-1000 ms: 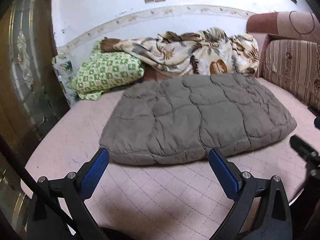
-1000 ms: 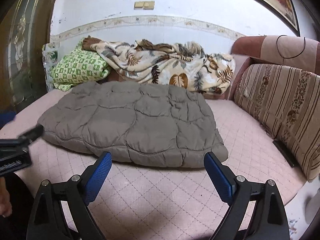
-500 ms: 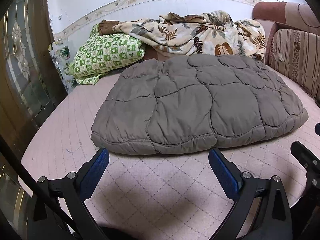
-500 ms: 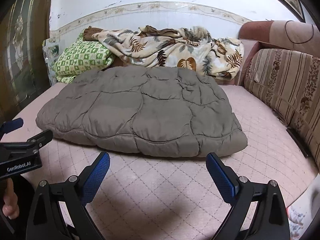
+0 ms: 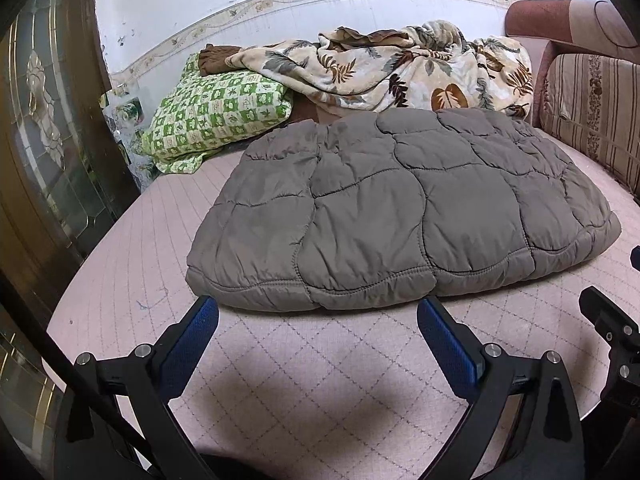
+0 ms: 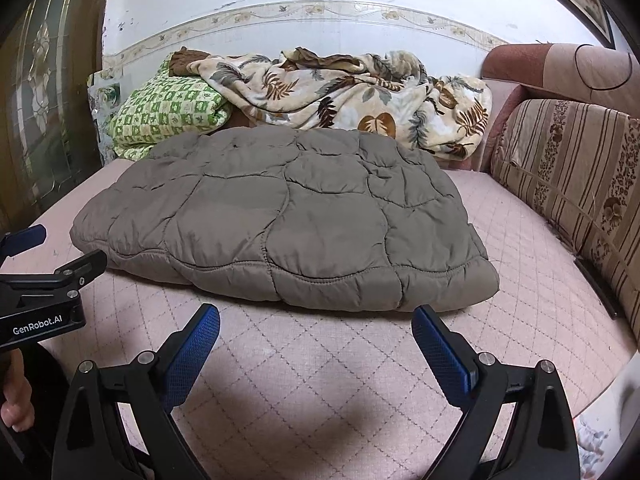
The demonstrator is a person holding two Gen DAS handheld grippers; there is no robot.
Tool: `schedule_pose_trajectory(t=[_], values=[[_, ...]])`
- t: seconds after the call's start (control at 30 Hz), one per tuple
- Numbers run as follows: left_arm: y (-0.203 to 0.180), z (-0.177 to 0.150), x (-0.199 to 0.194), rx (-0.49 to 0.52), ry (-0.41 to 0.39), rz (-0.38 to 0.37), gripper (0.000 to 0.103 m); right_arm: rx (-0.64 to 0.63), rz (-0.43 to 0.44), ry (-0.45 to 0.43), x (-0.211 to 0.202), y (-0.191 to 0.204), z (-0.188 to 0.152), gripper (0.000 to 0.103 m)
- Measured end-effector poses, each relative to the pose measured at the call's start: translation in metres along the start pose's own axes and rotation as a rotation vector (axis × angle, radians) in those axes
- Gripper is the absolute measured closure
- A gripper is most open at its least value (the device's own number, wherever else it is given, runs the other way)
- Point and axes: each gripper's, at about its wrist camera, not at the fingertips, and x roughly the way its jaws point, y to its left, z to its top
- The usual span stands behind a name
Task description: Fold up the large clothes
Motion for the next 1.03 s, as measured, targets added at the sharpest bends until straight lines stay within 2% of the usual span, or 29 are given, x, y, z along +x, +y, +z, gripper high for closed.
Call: schedule_pose_trajectory(t=[0.77,0.9,1.03], values=[[-0.001,-0.001,0.003,0.009,0.02,-0.001,0.004,-0.009,0.0,0.003,0.002,0.005,-0.002,0.005],[0.005,-0.002,0.007,-0.016,0.067,-0.051,0.004,-0.01,0.001,0.001,0.002,0.004,-0.002,0.005],[0.016,-0.001,0.004,-0.054,0.045,-0.021,0.004,-0.007,0.0,-0.004,0.002,0.003,-0.002,0.005]])
